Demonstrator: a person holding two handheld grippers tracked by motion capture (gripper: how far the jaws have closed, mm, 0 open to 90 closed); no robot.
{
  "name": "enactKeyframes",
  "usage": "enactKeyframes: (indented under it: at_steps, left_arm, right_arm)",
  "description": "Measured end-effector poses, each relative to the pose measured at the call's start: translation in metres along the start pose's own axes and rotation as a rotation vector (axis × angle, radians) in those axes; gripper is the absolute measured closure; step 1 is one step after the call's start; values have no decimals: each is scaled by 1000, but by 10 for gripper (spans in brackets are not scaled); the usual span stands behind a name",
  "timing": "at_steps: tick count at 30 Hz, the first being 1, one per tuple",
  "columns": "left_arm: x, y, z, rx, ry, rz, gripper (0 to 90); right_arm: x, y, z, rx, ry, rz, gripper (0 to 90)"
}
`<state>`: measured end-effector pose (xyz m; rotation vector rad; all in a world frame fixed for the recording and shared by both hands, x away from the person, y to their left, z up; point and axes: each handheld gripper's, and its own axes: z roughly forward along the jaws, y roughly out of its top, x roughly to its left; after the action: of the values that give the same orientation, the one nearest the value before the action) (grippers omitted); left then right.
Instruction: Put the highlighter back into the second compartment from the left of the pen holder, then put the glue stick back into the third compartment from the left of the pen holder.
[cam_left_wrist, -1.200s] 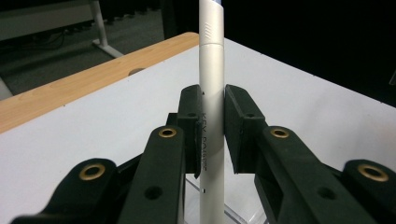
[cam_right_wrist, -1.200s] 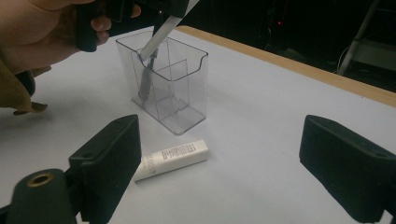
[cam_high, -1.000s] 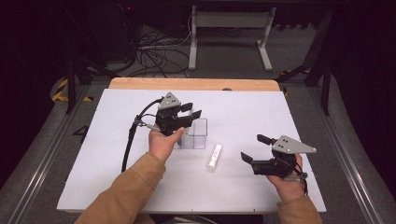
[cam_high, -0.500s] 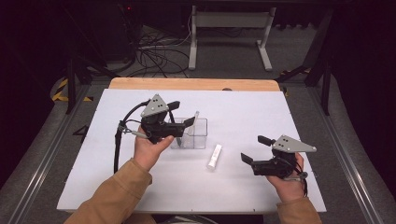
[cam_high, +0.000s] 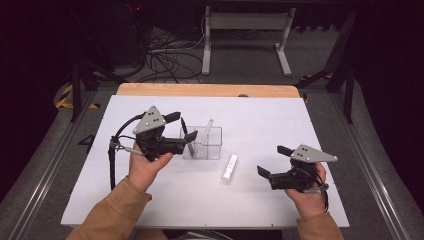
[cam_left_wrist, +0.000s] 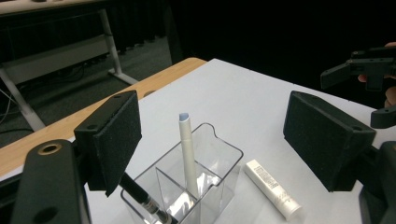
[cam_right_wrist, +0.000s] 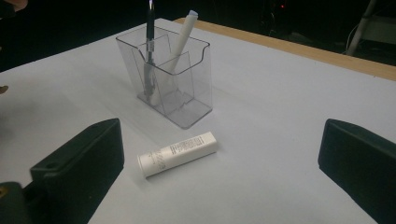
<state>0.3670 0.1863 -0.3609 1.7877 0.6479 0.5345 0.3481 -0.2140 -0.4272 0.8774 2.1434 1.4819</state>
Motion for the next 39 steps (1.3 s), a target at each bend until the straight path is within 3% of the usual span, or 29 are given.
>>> enactKeyframes:
  at_steps: [7, 11, 13, 14, 17, 20, 23, 28, 31, 35, 39]
  left_arm:
    - [-2, -16, -19, 42, 23, 23, 200]
    - [-3, -26, -32, 61, 38, 25, 202]
    - [-3, -31, -39, 70, 31, 7, 202]
    - [-2, -34, -43, 73, 42, 20, 202]
    - [-1, -41, -54, 70, 60, 8, 201]
    - [1, -47, -64, 31, 99, -21, 215]
    - [3, -49, -68, 26, 95, -30, 214]
    - [1, -50, -71, 34, 100, -4, 206]
    - [2, -52, -73, 29, 93, -32, 204]
    - [1, -54, -73, 40, 84, -37, 203]
    - [1, -58, -73, 42, 89, -36, 203]
  right_arm:
    - [1, -1, 0, -44, 3, -5, 0]
    - [2, 0, -1, -53, 9, -4, 0]
    - [3, 1, 0, -64, 13, 0, 0]
    - [3, 1, 0, -69, 17, 2, 0]
    - [3, 2, 1, -64, 35, 15, 0]
    - [3, 1, 2, -47, 58, 30, 0]
    - [3, 1, 2, -46, 61, 37, 0]
    - [2, 2, 4, -39, 45, 61, 0]
    - [3, 2, 5, -42, 49, 58, 0]
    - [6, 3, 8, -36, 26, 58, 0]
    - [8, 5, 9, -38, 37, 59, 0]
